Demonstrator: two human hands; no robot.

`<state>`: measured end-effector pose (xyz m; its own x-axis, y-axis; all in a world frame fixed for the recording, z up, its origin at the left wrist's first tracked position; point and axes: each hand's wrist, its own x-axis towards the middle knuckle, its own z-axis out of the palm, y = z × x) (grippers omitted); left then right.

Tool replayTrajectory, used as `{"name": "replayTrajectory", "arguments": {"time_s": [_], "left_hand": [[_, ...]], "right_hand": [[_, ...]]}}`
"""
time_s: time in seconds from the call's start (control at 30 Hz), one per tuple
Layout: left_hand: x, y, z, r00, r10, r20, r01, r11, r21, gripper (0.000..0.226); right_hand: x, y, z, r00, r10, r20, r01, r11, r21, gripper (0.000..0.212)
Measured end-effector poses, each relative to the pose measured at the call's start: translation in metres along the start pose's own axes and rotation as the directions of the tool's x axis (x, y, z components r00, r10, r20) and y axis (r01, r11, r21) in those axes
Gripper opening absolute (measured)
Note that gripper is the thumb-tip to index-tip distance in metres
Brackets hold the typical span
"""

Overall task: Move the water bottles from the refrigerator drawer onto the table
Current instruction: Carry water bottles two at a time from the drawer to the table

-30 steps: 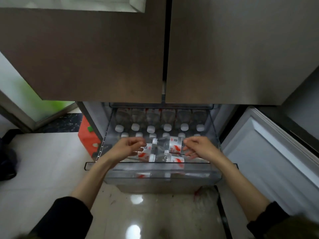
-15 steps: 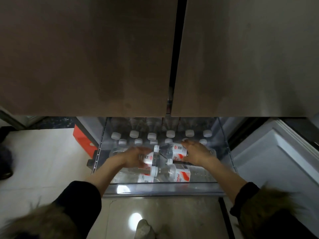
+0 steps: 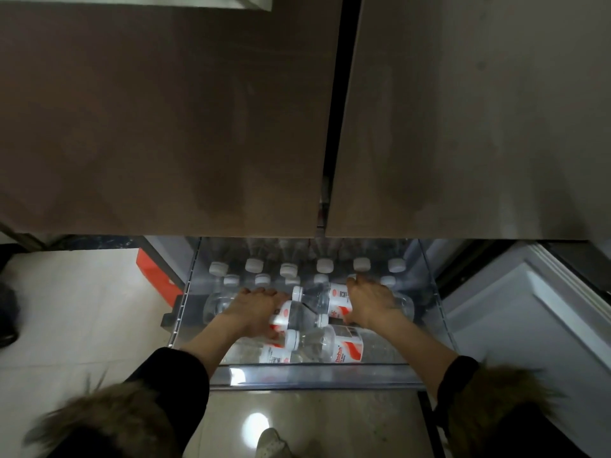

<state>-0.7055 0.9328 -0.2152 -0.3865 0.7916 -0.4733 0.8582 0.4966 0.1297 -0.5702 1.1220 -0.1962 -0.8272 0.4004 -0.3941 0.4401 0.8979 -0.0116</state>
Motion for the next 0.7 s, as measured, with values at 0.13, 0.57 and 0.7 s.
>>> {"name": "replayTrajectory", "arguments": {"time_s": [0.13,0.57,0.7], "left_hand": [[-0.005,-0.001,-0.002,0.999,0.002,-0.042,-0.004,0.999,-0.041,0.079],[-0.069,-0.001,-0.041,0.943,-0.018,-0.331,-0.156,0.857,-0.491,0.069],[-0.100,0.009,-0.048,0.878,-0.061,-0.474,-0.212,0.839,-0.501,0.068]], "right_hand": [[-0.001,0.004,-0.003,1.000,-0.003,-0.025,0.004,0.999,0.045,0.066],[-0.049,0.021,-0.020,0.956,-0.064,-0.288,0.164,0.927,0.338,0.063],[-0.068,0.012,-0.029,0.914,-0.128,-0.384,0.276,0.891,0.360,0.063]]}}
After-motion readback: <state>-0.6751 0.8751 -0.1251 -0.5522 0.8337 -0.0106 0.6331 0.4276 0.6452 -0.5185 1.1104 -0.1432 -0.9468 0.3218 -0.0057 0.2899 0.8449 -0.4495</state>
